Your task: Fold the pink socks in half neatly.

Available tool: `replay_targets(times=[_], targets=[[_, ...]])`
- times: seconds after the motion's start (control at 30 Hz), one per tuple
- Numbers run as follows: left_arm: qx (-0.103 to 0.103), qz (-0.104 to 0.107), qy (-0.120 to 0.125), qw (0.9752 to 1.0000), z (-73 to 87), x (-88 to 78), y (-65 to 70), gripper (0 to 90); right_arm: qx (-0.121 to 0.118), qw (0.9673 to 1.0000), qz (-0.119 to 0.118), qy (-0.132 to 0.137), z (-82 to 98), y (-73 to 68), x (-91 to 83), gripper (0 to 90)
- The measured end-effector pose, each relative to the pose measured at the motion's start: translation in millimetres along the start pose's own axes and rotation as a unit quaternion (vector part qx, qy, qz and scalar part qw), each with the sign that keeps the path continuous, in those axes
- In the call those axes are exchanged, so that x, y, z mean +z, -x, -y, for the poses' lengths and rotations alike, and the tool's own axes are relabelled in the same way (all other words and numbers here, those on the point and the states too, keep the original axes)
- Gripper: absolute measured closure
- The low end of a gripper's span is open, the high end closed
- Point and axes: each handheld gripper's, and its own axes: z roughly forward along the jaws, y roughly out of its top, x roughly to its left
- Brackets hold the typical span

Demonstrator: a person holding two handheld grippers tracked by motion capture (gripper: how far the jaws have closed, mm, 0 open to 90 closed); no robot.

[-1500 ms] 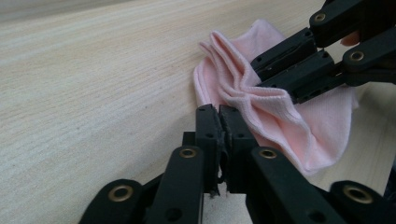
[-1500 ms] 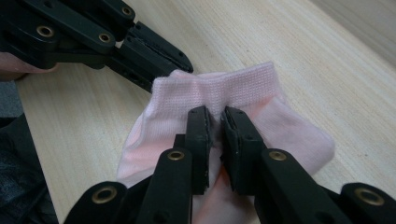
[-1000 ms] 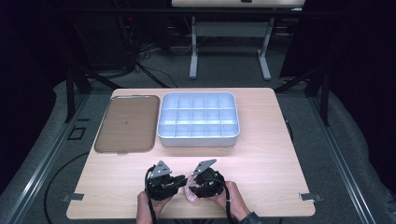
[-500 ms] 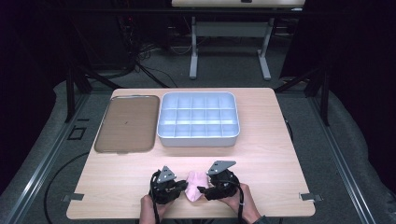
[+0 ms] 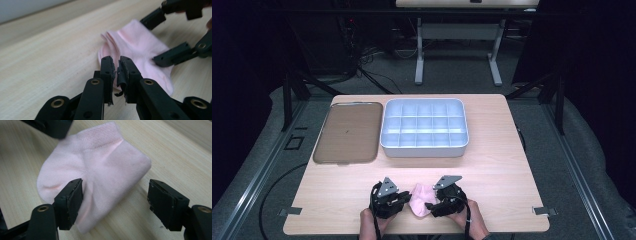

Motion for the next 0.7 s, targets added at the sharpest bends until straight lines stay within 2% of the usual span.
replay_targets(times=[0.1,0.2,0.37,0.5,0.57,0.67,0.7], targets=[[0.001,0.008,0.014,0.9999,-5.8,-8.8,0.7,80.4,0.002,1.0000,0.002,-0.002,-0.5,0.3,0.6,25.9],[0.019,0.013,0.012,0.9997,-9.9,-12.6,6.6,80.9,0.002,1.0000,0.002,-0.004,-0.8,0.4,0.5,25.8],[0.028,0.032,-0.007,0.9991,-8.9,-2.8,10.3,89.0,0.002,1.0000,0.003,-0.002,-0.4,0.5,0.6,25.6],[0.038,0.034,-0.023,0.9984,-5.9,6.0,10.3,89.5,0.002,1.0000,0.004,0.002,0.6,1.2,0.6,25.2],[0.043,0.028,-0.035,0.9980,-3.5,11.8,8.1,89.5,0.001,1.0000,0.004,0.000,0.9,2.6,-0.1,25.1],[0.028,0.041,-0.030,0.9983,-1.8,20.1,3.1,89.5,-0.003,1.0000,0.004,-0.006,0.9,6.8,-1.4,24.9],[0.031,0.042,-0.030,0.9982,-2.9,21.9,2.5,89.5,-0.002,1.0000,0.003,-0.005,0.9,7.9,-1.4,24.9]])
